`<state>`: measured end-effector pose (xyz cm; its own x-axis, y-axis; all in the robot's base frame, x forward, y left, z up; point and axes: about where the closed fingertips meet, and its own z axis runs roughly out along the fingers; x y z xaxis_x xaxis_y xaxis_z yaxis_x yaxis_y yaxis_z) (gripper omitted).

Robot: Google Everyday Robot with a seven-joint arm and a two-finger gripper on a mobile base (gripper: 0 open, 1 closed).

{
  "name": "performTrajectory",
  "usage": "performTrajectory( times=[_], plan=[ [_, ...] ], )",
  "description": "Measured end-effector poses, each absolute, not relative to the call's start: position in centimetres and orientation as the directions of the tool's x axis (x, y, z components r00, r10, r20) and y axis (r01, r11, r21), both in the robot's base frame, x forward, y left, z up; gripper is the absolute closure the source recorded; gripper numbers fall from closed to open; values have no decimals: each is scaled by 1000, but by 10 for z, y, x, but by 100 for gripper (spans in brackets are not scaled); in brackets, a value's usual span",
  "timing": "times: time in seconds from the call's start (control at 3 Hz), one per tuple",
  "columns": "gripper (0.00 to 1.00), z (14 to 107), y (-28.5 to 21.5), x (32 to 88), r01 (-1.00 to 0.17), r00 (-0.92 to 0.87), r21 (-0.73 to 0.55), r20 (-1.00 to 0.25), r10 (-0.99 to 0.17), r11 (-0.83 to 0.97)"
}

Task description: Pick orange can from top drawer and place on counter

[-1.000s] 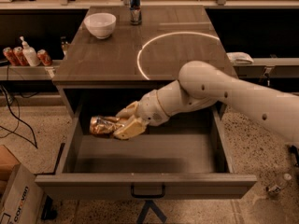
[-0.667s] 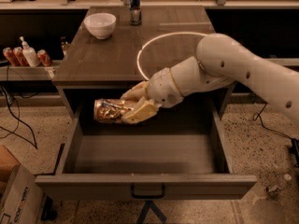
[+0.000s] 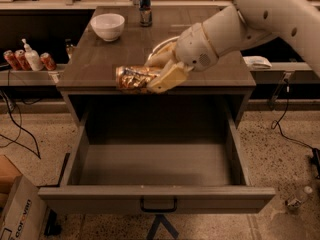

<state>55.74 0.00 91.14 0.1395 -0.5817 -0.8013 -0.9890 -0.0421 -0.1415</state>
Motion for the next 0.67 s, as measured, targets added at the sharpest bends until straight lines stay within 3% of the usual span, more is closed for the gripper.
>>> performTrajectory(
  times=[0.67],
  plan=[
    [100,932,-19,639,-970,35,-189,-726,-686,150]
  ],
)
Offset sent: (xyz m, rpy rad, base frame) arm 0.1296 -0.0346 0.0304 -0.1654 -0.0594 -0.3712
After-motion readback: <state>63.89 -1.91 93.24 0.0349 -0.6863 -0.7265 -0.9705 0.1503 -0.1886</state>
